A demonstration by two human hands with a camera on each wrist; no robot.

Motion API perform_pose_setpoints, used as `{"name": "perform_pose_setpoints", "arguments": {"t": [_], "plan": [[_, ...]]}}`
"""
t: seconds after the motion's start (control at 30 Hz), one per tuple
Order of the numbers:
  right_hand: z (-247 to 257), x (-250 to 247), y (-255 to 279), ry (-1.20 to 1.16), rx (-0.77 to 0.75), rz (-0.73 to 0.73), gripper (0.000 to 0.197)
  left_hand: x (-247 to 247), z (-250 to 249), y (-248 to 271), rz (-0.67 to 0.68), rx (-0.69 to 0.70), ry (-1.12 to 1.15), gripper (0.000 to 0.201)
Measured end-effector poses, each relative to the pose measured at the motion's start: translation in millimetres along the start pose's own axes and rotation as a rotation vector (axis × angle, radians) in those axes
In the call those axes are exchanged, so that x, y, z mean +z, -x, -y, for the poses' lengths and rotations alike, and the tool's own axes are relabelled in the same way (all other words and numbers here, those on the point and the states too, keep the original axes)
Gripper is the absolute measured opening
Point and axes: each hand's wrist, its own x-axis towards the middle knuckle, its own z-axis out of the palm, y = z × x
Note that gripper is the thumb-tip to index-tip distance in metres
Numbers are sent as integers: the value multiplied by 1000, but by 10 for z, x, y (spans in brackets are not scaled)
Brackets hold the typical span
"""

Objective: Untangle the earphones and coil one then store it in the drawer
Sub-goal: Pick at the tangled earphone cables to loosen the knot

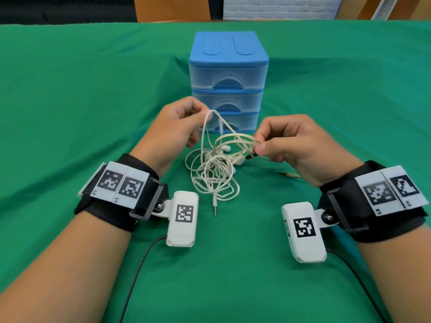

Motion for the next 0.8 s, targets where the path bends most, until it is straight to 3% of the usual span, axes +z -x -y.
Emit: {"name": "perform_pose_setpoints", "arguments": {"t": [0.1,0.2,0.37,0.43,0.5,0.67,0.8], "plan": [[29,-9,35,27,33,68,6,-20,-20,-8,-71,-19,145,19],[40,-20,63,76,44,117,31,-25,-62,10,-53,29,221,20],[24,-26,26,105,-31,-73,52,34,-118,67,130,118,253,12],[23,-13,14,142,-109,-145,38,72,-120,80,185,157,231,6],[41,12,20,160,-139,-127,18,101,-113,92,231,191,193,6],[41,48,35,301,-83,25,17,130,-106,99,230,218,140,4],[59,14,34,111,-64,4,19,80,-84,49,66,189,206,6]]}}
